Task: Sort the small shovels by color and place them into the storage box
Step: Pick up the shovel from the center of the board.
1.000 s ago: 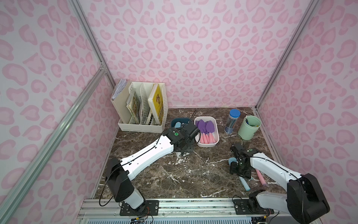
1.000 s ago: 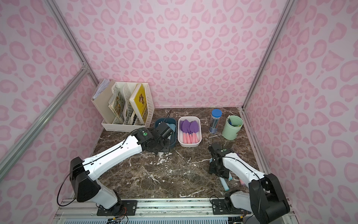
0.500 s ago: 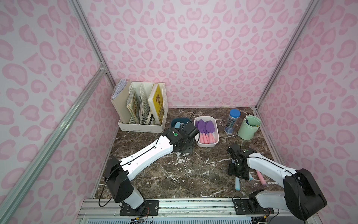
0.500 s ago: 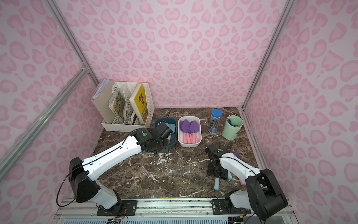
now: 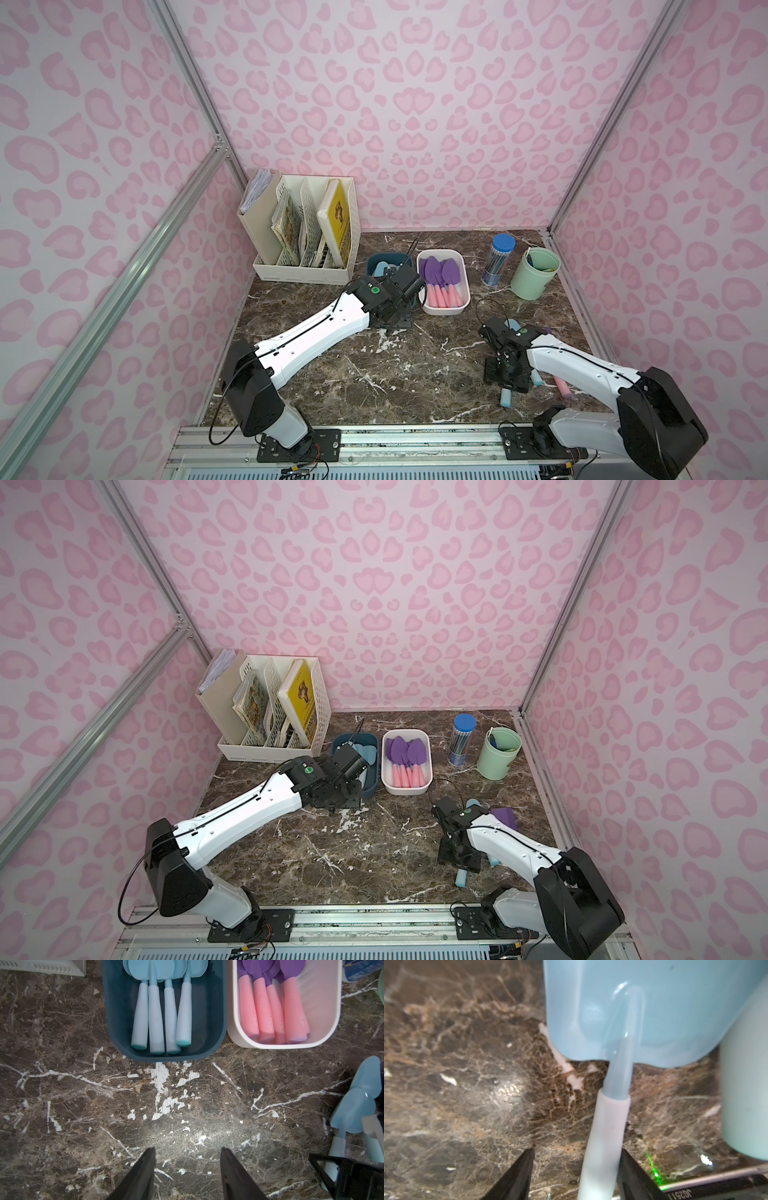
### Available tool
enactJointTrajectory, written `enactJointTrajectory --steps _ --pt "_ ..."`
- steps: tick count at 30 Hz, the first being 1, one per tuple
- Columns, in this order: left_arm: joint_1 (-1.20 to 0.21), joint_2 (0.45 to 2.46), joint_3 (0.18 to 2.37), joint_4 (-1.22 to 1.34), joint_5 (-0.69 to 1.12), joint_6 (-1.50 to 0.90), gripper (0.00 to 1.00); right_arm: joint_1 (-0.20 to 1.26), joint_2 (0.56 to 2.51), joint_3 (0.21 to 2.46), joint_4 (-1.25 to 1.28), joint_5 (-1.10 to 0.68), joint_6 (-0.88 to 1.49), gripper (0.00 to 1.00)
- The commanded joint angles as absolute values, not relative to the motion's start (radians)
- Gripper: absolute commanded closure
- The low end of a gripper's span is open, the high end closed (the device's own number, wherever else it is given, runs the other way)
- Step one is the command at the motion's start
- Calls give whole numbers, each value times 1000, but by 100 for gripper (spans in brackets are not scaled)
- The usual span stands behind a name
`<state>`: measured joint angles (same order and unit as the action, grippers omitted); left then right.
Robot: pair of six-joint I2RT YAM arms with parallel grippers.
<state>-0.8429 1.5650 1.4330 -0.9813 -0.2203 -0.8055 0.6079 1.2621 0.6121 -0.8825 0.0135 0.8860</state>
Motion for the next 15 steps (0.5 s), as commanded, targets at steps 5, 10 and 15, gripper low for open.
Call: enactJointTrajectory --steps 5,10,15 --pt "-843 1567 1433 -973 -211 -806 49 656 1275 590 -883 -8 946 37" --pt "-843 1568 1434 -973 -213 -803 50 684 1284 580 -858 -16 968 42" --pt "-842 1573 1438 -972 -210 -802 50 711 1302 590 -852 -5 977 49"
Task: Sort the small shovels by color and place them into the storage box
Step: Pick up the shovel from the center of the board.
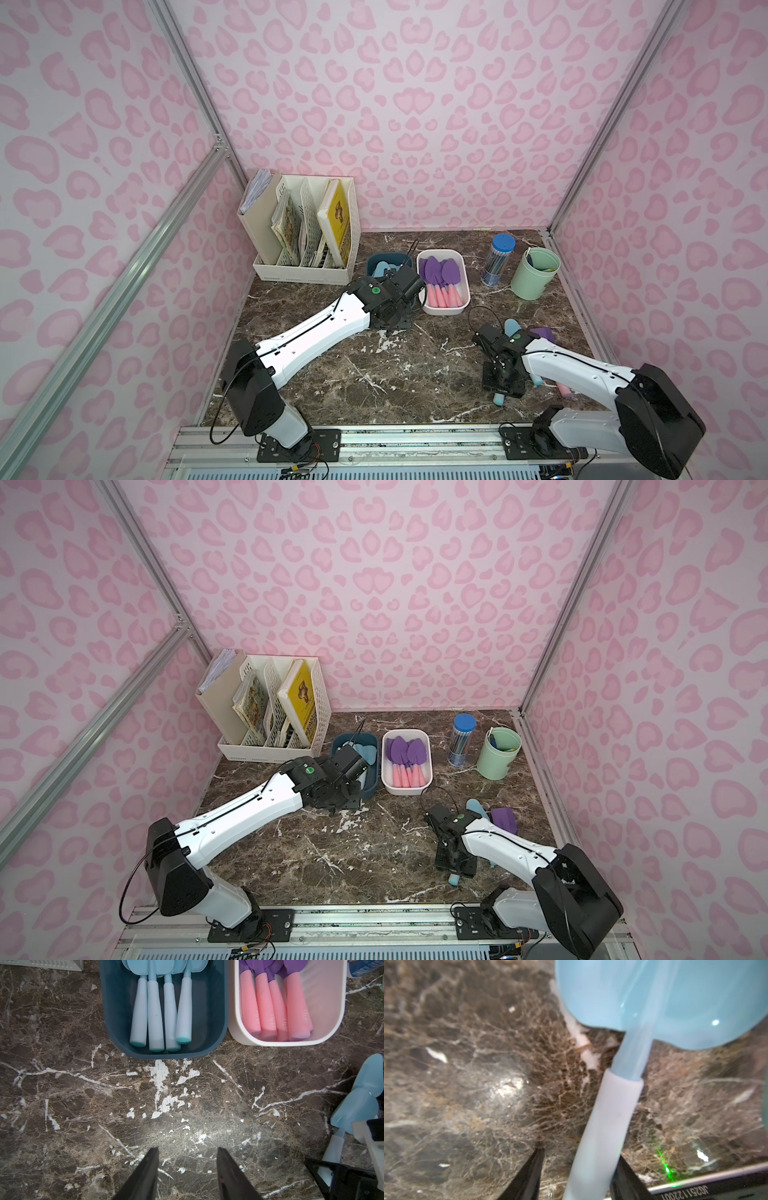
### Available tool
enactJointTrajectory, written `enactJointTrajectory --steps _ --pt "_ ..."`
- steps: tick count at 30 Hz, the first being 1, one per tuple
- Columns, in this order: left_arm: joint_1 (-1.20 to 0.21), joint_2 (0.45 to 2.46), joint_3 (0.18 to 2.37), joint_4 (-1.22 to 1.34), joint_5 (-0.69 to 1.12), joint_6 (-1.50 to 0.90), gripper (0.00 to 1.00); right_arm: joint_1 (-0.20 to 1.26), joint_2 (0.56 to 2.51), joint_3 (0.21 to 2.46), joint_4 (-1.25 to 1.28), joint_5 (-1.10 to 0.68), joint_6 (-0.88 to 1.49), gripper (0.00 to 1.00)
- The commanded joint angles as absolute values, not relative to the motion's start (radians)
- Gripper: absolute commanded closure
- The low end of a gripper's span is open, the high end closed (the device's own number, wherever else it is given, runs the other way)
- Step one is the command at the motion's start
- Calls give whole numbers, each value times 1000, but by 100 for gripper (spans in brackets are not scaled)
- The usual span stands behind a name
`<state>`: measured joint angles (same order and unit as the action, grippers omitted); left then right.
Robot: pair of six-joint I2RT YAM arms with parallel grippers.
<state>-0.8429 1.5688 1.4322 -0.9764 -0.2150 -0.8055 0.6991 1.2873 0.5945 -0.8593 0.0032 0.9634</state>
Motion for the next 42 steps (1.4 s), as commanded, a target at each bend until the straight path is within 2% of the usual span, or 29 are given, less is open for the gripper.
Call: enactJointTrajectory --steps 1,17,36,39,42 --pt "-843 1573 1438 -973 -210 -803 50 716 1304 592 -850 -3 980 51" --pt "-843 1550 1414 -969 -220 -813 50 766 1339 618 -818 -7 994 66" --pt "-843 1539 1408 -974 -227 -815 50 797 1363 650 -824 7 996 68" --pt "-842 1540 1410 -975 -227 -813 50 800 1371 660 -821 7 989 72" --pt "-842 1540 1413 -975 -225 -812 50 811 1384 682 -822 15 979 80"
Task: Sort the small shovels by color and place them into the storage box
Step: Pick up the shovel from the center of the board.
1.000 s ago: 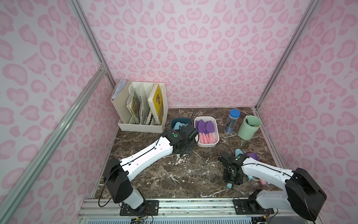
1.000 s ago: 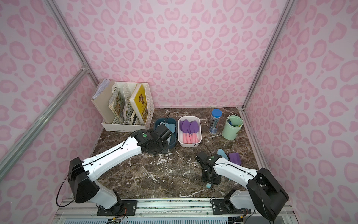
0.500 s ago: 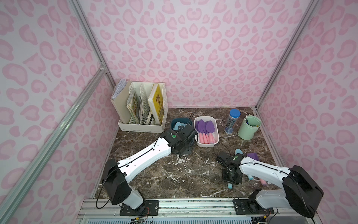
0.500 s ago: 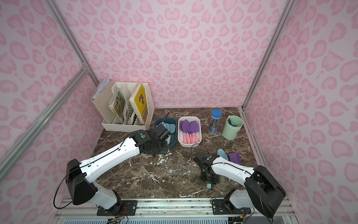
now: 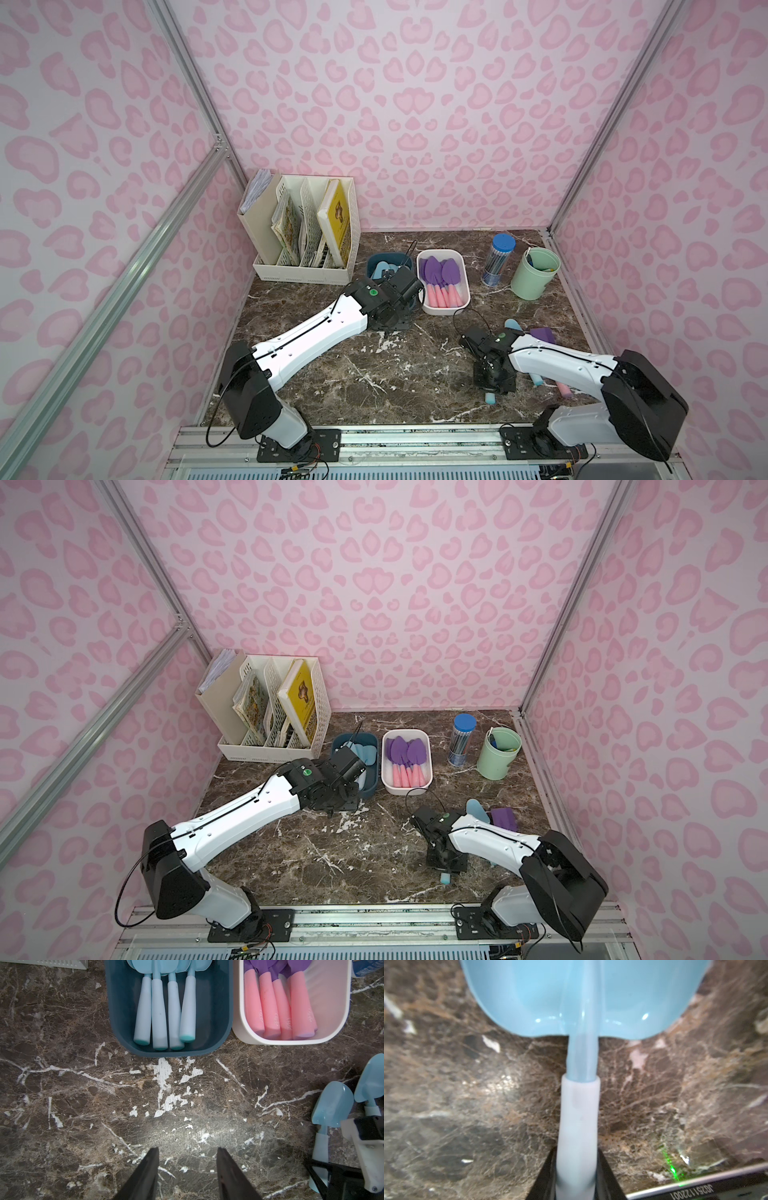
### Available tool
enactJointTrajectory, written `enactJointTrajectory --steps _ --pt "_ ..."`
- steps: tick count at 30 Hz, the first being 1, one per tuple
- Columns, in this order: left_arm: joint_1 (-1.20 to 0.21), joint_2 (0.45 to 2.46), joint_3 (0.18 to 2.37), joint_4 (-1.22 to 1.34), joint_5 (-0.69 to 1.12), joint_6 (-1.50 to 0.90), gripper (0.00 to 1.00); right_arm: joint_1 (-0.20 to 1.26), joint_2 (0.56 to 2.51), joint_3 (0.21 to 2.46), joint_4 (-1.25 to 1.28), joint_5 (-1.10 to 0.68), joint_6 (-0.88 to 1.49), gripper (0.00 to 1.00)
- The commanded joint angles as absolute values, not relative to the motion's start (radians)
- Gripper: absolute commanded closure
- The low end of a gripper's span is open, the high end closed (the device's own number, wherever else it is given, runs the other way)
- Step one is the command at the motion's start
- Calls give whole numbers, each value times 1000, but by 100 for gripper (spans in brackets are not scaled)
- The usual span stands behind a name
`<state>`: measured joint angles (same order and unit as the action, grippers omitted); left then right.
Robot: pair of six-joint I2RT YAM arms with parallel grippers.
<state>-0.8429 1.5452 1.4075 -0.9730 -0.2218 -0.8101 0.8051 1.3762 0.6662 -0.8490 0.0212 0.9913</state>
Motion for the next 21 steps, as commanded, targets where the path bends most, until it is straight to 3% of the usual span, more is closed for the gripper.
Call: enactJointTrajectory --steps 1,10,21 --pt "-843 1540 1413 -976 -225 -811 50 817 1390 689 -824 19 975 82" --pt "-842 1534 1411 -981 -238 -805 51 834 1405 801 -857 77 901 98" --pt "-815 1472 1376 -1008 -273 -806 51 825 1489 1069 -1022 181 785 100"
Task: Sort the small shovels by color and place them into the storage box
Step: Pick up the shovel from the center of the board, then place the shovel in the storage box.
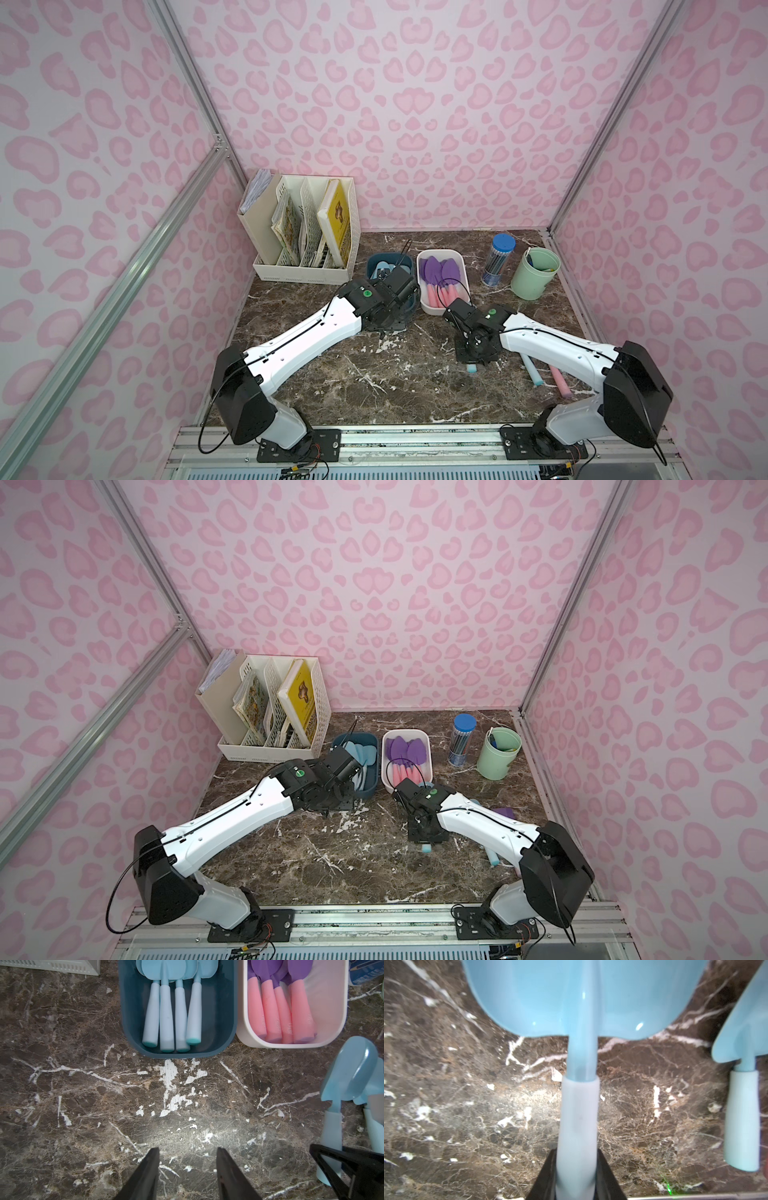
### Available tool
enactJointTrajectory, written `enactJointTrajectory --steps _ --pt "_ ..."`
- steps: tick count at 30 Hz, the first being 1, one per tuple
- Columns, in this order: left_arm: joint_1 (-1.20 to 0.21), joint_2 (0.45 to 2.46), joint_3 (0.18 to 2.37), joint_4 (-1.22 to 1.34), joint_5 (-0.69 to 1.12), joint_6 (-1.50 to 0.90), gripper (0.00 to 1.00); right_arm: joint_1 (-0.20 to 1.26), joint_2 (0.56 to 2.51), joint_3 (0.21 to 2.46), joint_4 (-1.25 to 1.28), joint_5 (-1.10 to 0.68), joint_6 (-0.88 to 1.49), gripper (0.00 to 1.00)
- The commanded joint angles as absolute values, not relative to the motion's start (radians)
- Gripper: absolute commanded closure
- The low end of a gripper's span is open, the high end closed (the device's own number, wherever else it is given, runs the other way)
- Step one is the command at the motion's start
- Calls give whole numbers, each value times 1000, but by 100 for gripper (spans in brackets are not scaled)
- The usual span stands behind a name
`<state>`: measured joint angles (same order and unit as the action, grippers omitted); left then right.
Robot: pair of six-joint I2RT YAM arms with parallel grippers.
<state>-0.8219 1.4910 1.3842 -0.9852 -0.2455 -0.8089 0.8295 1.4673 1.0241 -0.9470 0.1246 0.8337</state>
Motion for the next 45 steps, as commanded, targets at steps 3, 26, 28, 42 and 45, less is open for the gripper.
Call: enactJointTrajectory --steps 3,26,28,42,45 --pt "-801 1439 1354 -1009 -279 -808 51 806 1528 1130 -1041 180 744 100" --pt "-669 1193 1237 -1102 -396 -781 50 773 2019 1981 -1100 78 683 100" --pt "-662 1170 1230 -1115 -413 -785 49 777 2076 2066 -1101 75 688 100" --pt "-649 1015 1141 -1114 -503 -780 47 781 2412 2435 -1107 -32 692 99" --pt "-647 1020 1144 -1116 -499 -774 47 778 2440 2436 -1090 -47 700 99"
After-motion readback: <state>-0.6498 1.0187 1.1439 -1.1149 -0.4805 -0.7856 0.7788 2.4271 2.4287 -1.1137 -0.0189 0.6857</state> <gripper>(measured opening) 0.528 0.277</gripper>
